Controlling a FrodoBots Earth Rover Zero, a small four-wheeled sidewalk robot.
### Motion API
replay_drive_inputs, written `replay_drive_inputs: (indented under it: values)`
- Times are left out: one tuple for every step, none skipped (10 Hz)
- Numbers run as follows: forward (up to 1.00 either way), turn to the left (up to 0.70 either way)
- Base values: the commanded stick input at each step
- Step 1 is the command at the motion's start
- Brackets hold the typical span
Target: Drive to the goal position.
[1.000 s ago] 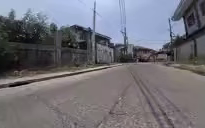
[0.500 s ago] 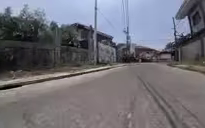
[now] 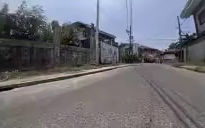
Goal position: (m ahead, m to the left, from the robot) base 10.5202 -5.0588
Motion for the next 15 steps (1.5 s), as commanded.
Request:
replay_drive_inputs:
  values:
    - [1.0, 0.0]
    - [1.0, 0.0]
    - [1.0, 0.0]
    - [1.0, 0.0]
    - [1.0, 0.0]
    - [1.0, 0.0]
    - [1.0, 0.0]
    - [1.0, 0.0]
    - [1.0, 0.0]
    - [1.0, 0.0]
    - [1.0, 0.0]
    - [1.0, 0.0]
    - [1.0, 0.0]
    - [1.0, 0.0]
    - [1.0, 0.0]
